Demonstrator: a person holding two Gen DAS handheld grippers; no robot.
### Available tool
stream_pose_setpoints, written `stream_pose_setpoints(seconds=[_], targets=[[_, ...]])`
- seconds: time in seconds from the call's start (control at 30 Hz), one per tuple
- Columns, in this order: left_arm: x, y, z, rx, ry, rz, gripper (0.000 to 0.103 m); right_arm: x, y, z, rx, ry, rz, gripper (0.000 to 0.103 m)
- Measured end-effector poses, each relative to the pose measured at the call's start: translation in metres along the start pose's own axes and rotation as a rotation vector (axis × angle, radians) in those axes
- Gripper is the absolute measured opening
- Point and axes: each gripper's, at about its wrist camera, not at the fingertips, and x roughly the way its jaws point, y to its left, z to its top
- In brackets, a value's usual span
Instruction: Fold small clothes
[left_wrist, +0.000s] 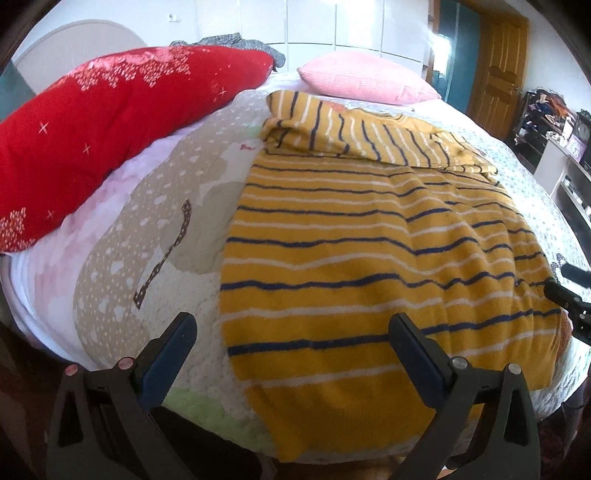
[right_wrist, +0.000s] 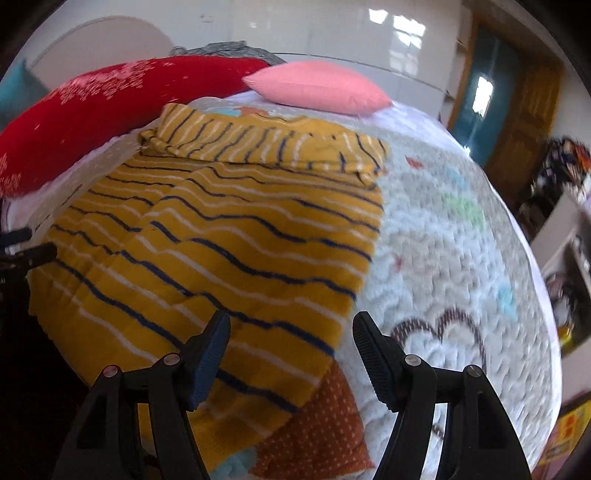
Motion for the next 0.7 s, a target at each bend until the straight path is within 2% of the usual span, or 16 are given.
stream_pose_setpoints(seconds=[0.17, 0.37, 0.43, 0.47, 0.53, 0.63, 0.7], targets=[[-0.006, 0.029, -0.005, -0.106, -0.030, -0.038, 0.103, -0.003, -0.018, -0.018, 0.105, 0.019, 0.032, 0.073], [0.002, 0.073, -0.011, -0.268, 0.027, -0.136, 0.103, 0.000, -0.040, -0.036, 0.278, 0.036, 0.148, 0.074], [0.005, 0.078, -0.014, -0.302, 0.030, -0.189, 0.103, 0.000, -0.041, -0.039, 0.304, 0.027, 0.168, 0.074], [0.008, 0.079, -0.016, -0.324, 0.040, -0.240, 0.103, -0.001, -0.039, -0.040, 0.310, 0.020, 0.184, 0.075], [0.011, 0.077, -0.018, -0.342, 0.040, -0.285, 0.103, -0.001, -0.035, -0.040, 0.304, 0.015, 0.212, 0.075], [0.010, 0.065, -0.017, -0.316, 0.025, -0.348, 0.103, 0.000, -0.028, -0.041, 0.297, 0.004, 0.283, 0.075], [0.009, 0.055, -0.017, -0.292, 0.026, -0.426, 0.101, 0.001, -0.026, -0.041, 0.307, -0.009, 0.330, 0.075]])
